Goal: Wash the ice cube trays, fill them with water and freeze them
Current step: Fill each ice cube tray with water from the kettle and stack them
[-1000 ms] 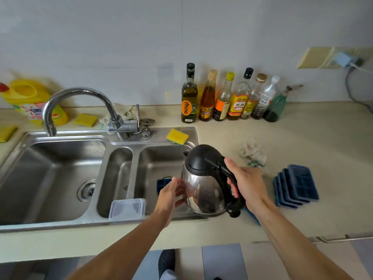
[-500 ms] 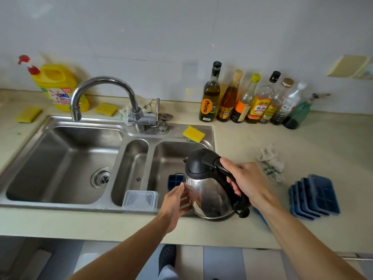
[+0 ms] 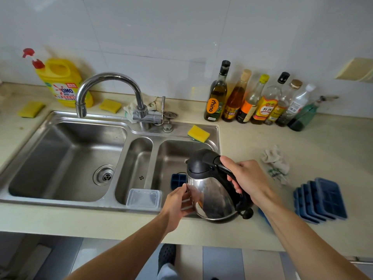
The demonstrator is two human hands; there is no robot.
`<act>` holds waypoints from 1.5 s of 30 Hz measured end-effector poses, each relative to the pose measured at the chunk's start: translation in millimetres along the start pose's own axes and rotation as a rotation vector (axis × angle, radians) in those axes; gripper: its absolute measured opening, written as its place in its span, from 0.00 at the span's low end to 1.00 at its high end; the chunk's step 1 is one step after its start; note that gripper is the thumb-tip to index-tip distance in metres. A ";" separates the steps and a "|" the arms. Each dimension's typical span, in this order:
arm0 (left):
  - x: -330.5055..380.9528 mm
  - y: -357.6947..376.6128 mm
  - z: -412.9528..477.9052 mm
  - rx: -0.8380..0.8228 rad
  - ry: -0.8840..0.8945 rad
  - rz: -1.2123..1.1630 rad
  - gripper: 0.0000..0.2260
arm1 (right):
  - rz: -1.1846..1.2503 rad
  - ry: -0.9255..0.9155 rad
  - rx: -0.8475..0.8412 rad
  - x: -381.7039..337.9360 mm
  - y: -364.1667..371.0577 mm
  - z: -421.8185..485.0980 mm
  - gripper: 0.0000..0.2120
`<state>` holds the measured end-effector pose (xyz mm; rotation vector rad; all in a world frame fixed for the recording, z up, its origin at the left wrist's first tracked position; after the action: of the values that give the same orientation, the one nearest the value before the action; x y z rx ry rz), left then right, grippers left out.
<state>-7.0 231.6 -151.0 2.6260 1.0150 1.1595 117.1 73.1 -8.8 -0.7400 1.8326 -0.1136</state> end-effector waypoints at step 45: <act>-7.5 -2.8 -10.6 0.036 -0.029 0.010 0.18 | -0.044 -0.012 -0.045 1.4 -0.3 -8.0 0.30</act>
<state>-19.5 227.5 -149.1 2.6704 1.0286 1.1119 109.9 69.9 -6.6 -0.8113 1.8130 -0.0967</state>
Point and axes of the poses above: each hand's wrist, its own z-axis towards the middle knuckle, its own y-axis out of the palm, x = y × z, the point moved 3 cm from there along z, towards the middle knuckle, and after that the axes turned 1 degree about -x, right-handed, at the moved point
